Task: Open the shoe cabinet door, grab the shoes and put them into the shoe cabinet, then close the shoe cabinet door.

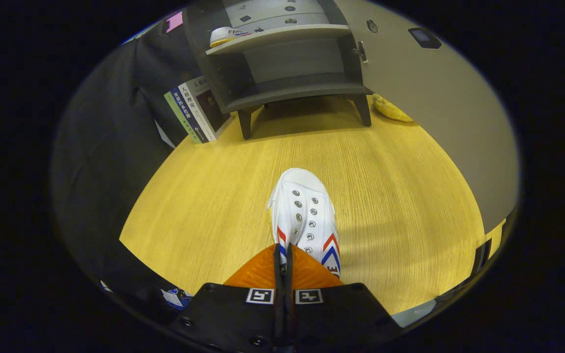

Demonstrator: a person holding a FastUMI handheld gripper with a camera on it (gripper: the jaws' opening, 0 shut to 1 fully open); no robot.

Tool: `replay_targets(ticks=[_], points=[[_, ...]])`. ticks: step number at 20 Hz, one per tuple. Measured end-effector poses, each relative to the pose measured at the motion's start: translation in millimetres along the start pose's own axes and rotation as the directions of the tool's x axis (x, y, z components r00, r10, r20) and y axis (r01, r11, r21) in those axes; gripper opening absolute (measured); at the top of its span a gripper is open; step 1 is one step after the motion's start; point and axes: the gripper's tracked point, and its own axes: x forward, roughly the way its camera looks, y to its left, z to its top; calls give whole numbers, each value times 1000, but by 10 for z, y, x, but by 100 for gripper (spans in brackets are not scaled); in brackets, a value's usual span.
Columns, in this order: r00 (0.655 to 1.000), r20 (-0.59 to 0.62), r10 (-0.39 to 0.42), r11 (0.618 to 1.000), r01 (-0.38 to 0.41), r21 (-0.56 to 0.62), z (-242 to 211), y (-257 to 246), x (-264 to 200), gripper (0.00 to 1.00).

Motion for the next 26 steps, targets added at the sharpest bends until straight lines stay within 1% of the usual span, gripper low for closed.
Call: replay_targets(ticks=[5, 10, 13, 22, 25, 26], points=[[997, 66, 45, 999, -47, 24, 399, 162, -145, 2], [987, 136, 81, 997, -80, -9, 917, 297, -288, 2], [979, 184, 90, 996, -84, -39, 1253, 367, -349, 2], [936, 328, 125, 992, -108, -70, 2292, 540, -574, 2], [920, 368, 135, 991, -118, -70, 2624, 604, -639, 2], [910, 391, 139, 990, -122, -69, 2747, 634, -673, 2]])
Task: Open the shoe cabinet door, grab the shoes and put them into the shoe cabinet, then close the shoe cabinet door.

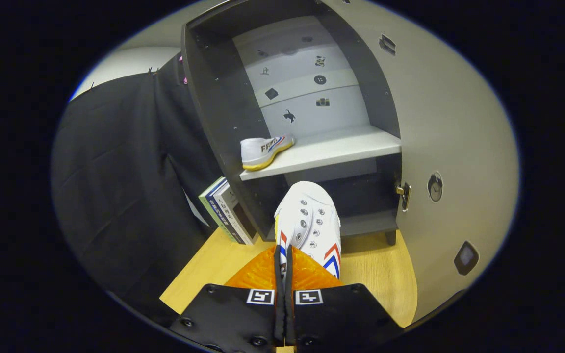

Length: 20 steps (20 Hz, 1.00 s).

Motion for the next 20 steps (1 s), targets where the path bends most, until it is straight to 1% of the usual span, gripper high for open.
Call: replay_targets(ticks=[7, 14, 15, 16, 18, 20], points=[[993, 116, 17, 999, -13, -37, 746, 120, 240, 1], [980, 198, 10, 1000, -7, -17, 1383, 106, 742, 1], [979, 198, 37, 999, -36, -9, 1460, 161, 831, 1], [980, 196, 39, 999, -38, -12, 1491, 185, 933, 1], [987, 161, 24, 999, -16, -49, 1524, 141, 1183, 1], [994, 110, 25, 1000, -24, -12, 1429, 144, 1441, 1]])
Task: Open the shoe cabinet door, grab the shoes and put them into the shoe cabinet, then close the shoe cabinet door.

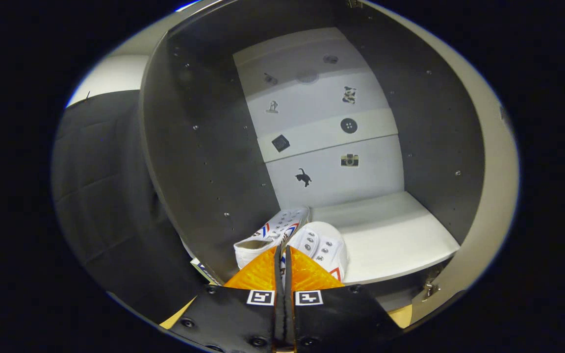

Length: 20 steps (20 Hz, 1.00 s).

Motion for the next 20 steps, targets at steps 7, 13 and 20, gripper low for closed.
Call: replay_targets(ticks=[7, 13, 20], points=[[999, 13, -36, 999, 36, -7, 223, -222, 475, 1], [998, -40, -56, 998, 56, 4, 199, -440, 858, 1], [995, 63, -75, 990, 82, -114, 469, -288, 410, 46]])
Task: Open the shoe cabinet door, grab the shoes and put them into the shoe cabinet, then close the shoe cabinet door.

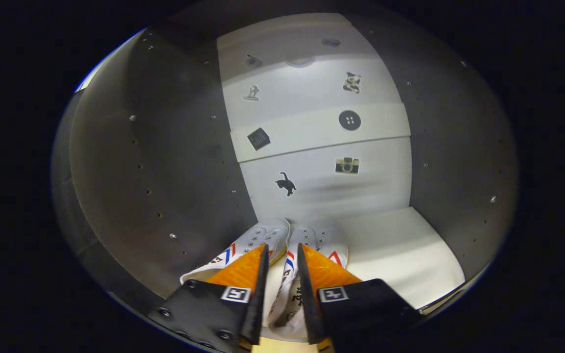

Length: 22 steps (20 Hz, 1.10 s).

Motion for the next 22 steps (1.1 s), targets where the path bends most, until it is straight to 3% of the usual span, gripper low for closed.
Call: replay_targets(ticks=[4, 9, 14, 22], points=[[998, 70, 1, 999, 2, -42, 157, 214, -710, 99], [991, 126, 40, 998, -34, -46, 213, 483, -1733, 96], [987, 159, 27, 996, -13, -87, 121, 566, -2634, 96], [979, 200, 35, 998, -24, -58, 37, 602, -3885, 96]])
